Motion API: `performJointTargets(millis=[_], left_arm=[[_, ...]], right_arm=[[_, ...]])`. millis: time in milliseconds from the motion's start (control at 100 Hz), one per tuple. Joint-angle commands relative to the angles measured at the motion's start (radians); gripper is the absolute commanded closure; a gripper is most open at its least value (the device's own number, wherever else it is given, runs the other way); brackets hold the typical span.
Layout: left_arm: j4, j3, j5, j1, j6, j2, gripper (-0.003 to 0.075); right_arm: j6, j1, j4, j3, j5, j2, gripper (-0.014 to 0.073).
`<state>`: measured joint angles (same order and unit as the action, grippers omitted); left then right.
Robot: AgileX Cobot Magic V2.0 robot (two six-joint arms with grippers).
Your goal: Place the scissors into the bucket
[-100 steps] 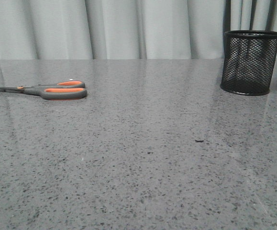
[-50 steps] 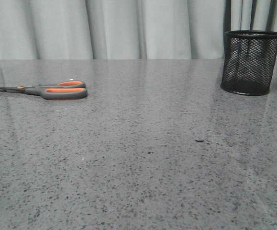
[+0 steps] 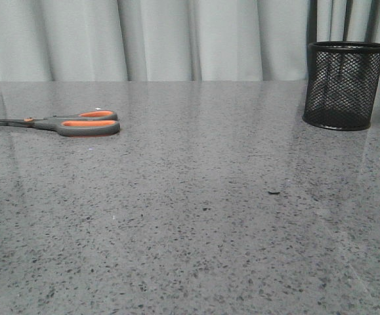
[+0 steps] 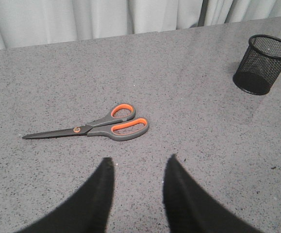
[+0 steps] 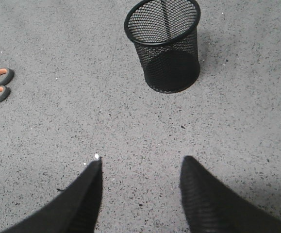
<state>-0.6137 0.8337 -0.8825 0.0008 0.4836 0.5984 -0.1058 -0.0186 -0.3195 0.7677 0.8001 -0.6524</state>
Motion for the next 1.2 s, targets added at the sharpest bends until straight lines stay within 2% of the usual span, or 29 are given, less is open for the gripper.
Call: performJointTargets(millis=[0,100,270,450,690,750,970,1190], left_arm=[[-0.05,0.032,0.069,0.001,0.006,0.027,0.0355],[-0.05,0.039,0.067,0.001,0.016,0.057,0.0356],[-0.048,0.124,0.005,0.001,0.124,0.181,0.0356],[-0.046,0.309,-0.113,0.001,0.28,0.407,0.0356],[-0.036,0.605,-0.37,0.001,0.503,0.762,0.0356],[-0.027,0.676,-0.381,-0.004,0.548,0.847,0.0356],[0.107,0.837,-0.381,-0.077,0.788,1.061,0.0353],[0.31,0.859,-0.381,-0.173,0.835,1.155,0.0352]], right_arm=[[-0.012,0.004,-0.008,0.035,-0.054,-0.009,0.0213],[-0.012,0.004,-0.008,0.035,-0.054,-0.009,0.0213],[-0.012,0.004,-0.008,0.035,-0.054,-0.009,0.0213],[-0.016,0.004,-0.008,0.035,-0.054,-0.009,0.0213],[-0.047,0.002,-0.008,0.035,-0.035,-0.009,0.0213],[-0.049,0.002,-0.008,0.035,-0.033,-0.009,0.0213],[-0.051,0.002,-0.006,0.035,-0.021,-0.009,0.0213],[-0.051,0.002,-0.006,0.035,-0.02,-0.009,0.0213]])
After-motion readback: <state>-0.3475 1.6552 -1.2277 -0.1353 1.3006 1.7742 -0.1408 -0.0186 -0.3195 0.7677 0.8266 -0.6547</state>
